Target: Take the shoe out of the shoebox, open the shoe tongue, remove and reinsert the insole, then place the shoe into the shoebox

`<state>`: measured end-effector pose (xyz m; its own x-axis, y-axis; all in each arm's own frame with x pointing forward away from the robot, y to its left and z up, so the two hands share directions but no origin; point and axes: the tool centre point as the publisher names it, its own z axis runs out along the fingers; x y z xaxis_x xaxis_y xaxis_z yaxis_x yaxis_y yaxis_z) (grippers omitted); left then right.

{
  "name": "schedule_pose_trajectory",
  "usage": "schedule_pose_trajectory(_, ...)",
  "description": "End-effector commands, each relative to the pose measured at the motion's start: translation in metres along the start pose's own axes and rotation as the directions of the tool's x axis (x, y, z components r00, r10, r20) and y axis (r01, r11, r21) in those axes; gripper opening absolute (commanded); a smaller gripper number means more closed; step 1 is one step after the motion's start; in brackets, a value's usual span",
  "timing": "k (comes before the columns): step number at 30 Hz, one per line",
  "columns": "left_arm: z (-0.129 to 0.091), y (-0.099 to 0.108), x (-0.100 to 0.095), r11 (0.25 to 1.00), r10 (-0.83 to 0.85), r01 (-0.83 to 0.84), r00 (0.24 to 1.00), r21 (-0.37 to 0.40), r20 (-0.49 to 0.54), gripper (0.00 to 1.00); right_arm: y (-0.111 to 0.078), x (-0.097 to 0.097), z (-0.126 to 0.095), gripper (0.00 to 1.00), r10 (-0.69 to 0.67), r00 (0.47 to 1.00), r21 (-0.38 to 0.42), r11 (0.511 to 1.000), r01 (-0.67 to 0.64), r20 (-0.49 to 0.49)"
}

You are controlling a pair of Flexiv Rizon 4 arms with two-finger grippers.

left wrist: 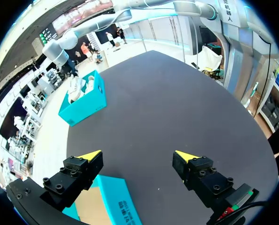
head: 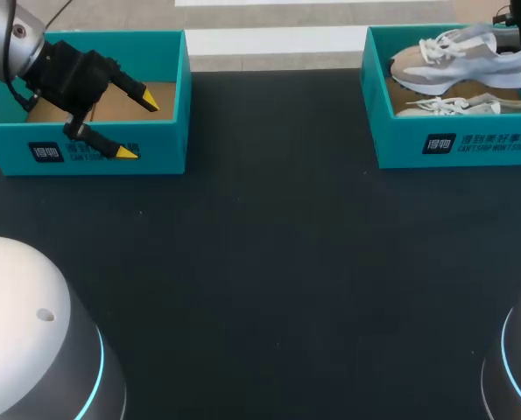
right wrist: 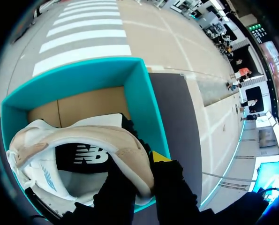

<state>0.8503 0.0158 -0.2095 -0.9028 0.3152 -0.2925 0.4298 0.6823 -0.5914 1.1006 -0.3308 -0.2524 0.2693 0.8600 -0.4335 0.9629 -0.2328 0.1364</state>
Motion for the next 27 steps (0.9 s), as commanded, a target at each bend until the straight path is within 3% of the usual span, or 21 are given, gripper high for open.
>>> schedule_pose_trajectory(1,0.0,-0.001,0.001,1.0,0.0,0.0,1.0,-0.004,0.001,1.0,0.01,0.003,0.006,0.0,0.003,1.0,0.01,1.0,-0.003,0.002)
schedule_pose_trajectory(27,0.0,-0.001,0.001,1.0,0.0,0.0,1.0,-0.004,0.001,1.0,0.034,0.001,0.015,0.0,0.02,1.0,-0.012,1.0,-0.021,-0.008)
